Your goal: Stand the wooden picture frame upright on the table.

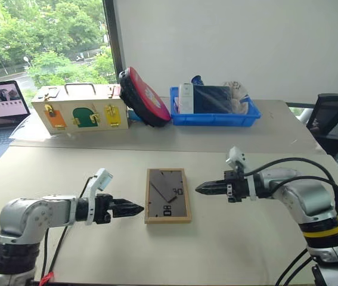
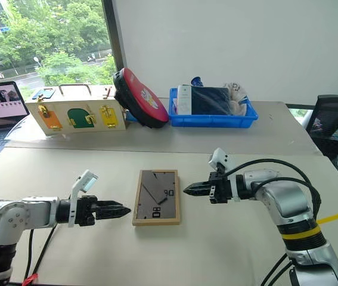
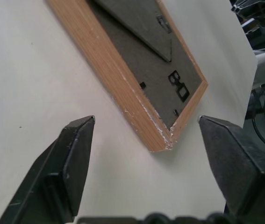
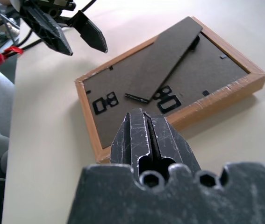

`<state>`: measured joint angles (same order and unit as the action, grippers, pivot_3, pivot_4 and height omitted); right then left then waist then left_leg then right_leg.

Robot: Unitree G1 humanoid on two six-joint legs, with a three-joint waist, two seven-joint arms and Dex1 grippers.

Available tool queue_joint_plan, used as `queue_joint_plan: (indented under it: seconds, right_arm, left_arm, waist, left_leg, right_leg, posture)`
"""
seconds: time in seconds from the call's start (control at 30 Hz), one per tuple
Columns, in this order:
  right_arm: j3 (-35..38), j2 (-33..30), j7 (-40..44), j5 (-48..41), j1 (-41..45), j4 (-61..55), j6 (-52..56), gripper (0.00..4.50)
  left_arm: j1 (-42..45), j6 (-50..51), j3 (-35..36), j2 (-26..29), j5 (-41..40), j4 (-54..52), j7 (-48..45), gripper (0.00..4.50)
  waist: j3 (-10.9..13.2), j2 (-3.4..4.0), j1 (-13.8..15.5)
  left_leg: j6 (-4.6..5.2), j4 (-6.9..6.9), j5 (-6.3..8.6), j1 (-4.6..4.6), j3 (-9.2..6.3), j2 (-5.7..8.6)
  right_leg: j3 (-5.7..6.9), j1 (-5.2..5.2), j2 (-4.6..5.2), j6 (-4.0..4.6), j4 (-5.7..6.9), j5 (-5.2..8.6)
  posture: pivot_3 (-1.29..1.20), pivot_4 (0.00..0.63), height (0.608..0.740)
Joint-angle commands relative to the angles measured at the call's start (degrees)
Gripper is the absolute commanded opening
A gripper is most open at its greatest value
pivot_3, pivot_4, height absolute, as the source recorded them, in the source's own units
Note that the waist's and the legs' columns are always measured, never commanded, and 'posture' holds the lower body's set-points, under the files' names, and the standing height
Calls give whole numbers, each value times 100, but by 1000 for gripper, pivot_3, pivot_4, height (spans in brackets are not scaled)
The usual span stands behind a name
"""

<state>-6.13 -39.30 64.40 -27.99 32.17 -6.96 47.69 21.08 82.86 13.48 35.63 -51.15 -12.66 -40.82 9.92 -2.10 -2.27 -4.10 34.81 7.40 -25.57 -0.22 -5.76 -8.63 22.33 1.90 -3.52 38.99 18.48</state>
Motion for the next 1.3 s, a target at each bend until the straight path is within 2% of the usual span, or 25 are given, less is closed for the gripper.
queue_joint_plan:
  seconds: [0.03, 0.13, 0.27, 0.57, 0.7, 0.87, 1.17, 1.3]
  right_arm:
    - [4, 82, -218, 198, 126, 211, -317, 0]
    - [-125, 132, -304, 457, 194, 497, -579, 0]
    - [-261, 258, -377, 757, 319, 925, -1034, 0]
    - [-653, 466, -251, 1455, 323, 1730, -2142, 0]
    - [-664, 527, -214, 1576, 302, 1926, -2389, 0]
    - [-646, 553, -173, 1686, 302, 2091, -2561, 0]
    - [-716, 546, 81, 1781, 322, 1897, -2700, 0]
    - [-848, 463, 312, 1721, 244, 1324, -2462, 0]
  left_arm:
    - [513, 709, 593, -633, -360, 283, 523, 4470]
    - [522, 635, 358, -782, -106, 136, 820, 4470]
    - [443, 645, -442, -441, 355, -52, 1145, 4470]
    - [529, 964, -1085, -51, 152, 86, 1285, 4470]
    - [691, 964, -827, 114, -56, 304, 1326, 4470]
    - [998, 964, -388, 126, -709, 747, 1450, 4470]
    - [731, 964, -509, 202, -1404, 613, 2089, 4470]
    - [782, 964, -576, -30, -1579, 606, 2359, 4470]
  waist:
    - [0, -1, 6]
    - [0, -1, -17]
    - [-1, 0, -32]
    - [-26, 23, -24]
    - [-27, 23, 8]
    - [-27, 22, -15]
    - [-25, 21, -21]
    - [-26, 22, -17]
  left_leg:
    - [0, 0, 0, 0, -1, 0]
    - [0, 3, 0, -1, -3, 2]
    - [0, -2, 0, 6, -4, 2]
    - [-3, -2, -1, 28, -4, 5]
    - [-3, 1, -1, 21, -6, 6]
    - [-3, -5, -1, 19, -6, 9]
    - [-4, -8, -1, 11, -7, 9]
    - [-4, -8, -1, 11, -7, 9]
  right_leg:
    - [1, -2, 0, 0, 0, 0]
    - [3, -4, 1, -1, -1, -1]
    - [2, -7, 0, 1, 0, -2]
    - [0, -26, 2, 0, -1, -2]
    - [3, -21, 2, -1, -1, -2]
    - [3, -17, 4, -1, -1, -2]
    - [3, -11, 5, -1, -1, -1]
    - [2, -12, 5, -1, -1, -1]
  posture:
    - [0, 150, 717]
    - [0, 150, 717]
    - [0, 150, 717]
    - [0, 150, 717]
    - [0, 150, 717]
    - [0, 150, 717]
    - [0, 150, 717]
    - [0, 150, 717]
